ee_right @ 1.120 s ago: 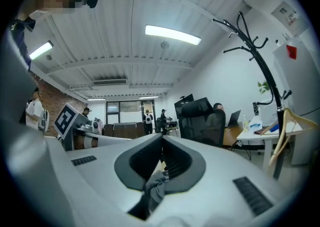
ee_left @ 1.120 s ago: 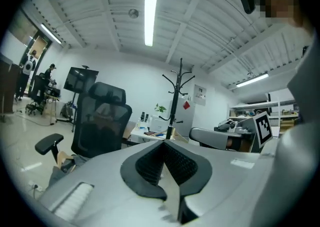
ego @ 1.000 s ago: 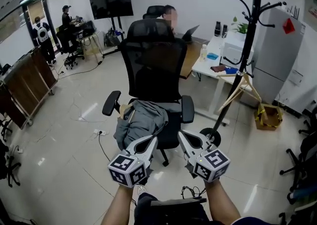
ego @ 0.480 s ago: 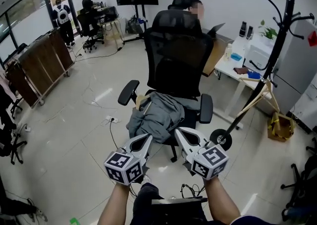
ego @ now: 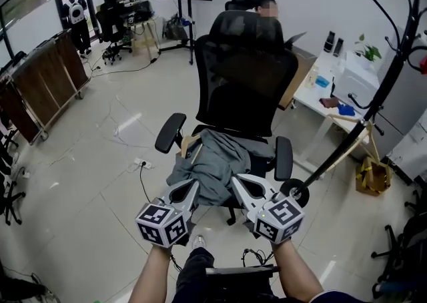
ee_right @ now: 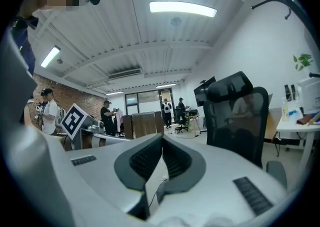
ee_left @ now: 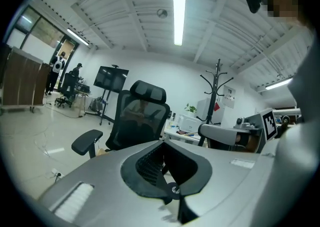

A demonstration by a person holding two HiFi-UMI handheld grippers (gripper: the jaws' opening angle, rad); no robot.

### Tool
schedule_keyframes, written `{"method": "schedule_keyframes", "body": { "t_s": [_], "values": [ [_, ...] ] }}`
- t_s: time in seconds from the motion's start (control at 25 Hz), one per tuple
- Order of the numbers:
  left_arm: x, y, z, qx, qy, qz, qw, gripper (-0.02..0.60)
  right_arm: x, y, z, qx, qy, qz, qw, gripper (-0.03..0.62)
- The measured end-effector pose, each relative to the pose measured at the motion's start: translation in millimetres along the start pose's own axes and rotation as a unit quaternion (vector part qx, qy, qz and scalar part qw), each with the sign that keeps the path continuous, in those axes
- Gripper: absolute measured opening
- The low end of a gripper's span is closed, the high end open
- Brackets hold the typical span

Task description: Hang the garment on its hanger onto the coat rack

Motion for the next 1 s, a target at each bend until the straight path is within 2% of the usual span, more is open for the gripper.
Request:
{"method": "schedule_keyframes", "body": {
  "t_s": [0.32,0.52,0.76,1.0],
  "values": [
    [-76,-15,34,-0.021,0.018,-0.011,0.9996,0.000,16,-2,71,-0.008,0.030,0.011,0.999,0.000],
    [-111,-7,54,-0.046,0.028,-0.011,0.9985,0.000,23,8,98,-0.015,0.056,0.025,0.998,0.000],
    [-139,14,69,-0.068,0.007,-0.019,0.9974,0.000,27,27,118,-0.038,0.061,0.042,0.997,0.000],
    [-169,52,80,-0.094,-0.047,-0.027,0.9941,0.000,33,49,131,-0.066,0.055,0.058,0.995,0.000]
  ]
}}
Point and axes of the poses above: the fingertips, and each gripper's own axes: z forward along the fingers, x to its right, y out of its underside, the point moved 7 cm from there along -z, backward along the fingers, and after that the axes turned 3 degrees about x, right-handed, at the moved point
